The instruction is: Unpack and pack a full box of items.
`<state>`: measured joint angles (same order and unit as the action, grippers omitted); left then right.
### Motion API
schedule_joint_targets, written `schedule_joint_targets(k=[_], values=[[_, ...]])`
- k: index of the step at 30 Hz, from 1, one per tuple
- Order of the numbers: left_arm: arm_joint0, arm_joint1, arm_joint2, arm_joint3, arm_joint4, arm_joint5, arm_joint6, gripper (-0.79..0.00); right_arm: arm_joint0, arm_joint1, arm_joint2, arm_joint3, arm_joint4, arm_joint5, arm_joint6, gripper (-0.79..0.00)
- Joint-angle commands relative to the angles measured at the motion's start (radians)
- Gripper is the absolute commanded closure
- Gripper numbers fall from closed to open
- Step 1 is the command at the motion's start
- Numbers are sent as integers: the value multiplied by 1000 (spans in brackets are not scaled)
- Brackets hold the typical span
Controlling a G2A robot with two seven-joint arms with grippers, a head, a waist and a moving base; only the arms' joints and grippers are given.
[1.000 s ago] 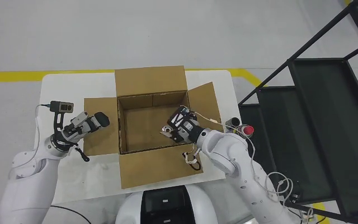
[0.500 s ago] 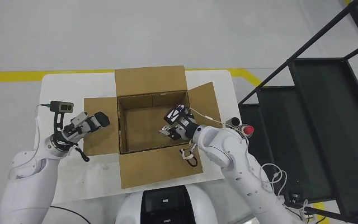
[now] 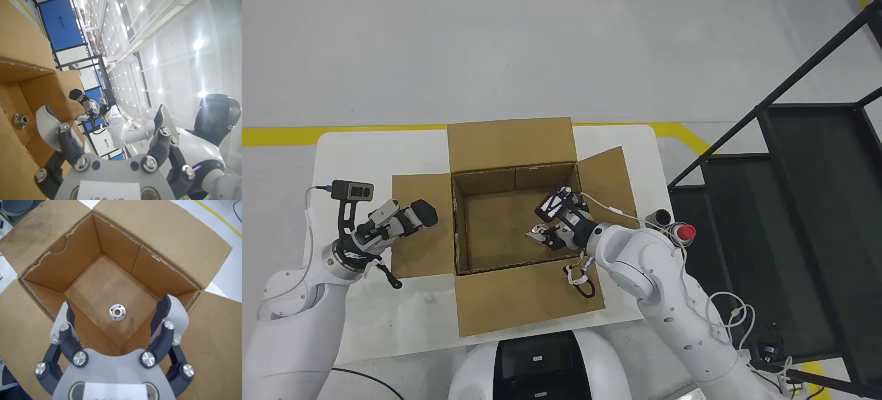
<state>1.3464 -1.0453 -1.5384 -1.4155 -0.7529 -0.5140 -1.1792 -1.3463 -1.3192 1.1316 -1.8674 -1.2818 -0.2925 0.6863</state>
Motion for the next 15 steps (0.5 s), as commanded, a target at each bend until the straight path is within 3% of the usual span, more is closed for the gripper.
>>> schedule_joint_targets(k=[1, 12, 15], values=[[0, 0, 0, 0, 0, 0, 0, -785, 0, 0, 0, 0, 0, 0, 0, -785], [0, 0, 0, 0, 0, 0, 0, -785, 0, 0, -7, 7, -5, -2, 3, -785], [0, 0, 0, 0, 0, 0, 0, -785, 52, -7, -48, 55, 9, 0, 72, -785]])
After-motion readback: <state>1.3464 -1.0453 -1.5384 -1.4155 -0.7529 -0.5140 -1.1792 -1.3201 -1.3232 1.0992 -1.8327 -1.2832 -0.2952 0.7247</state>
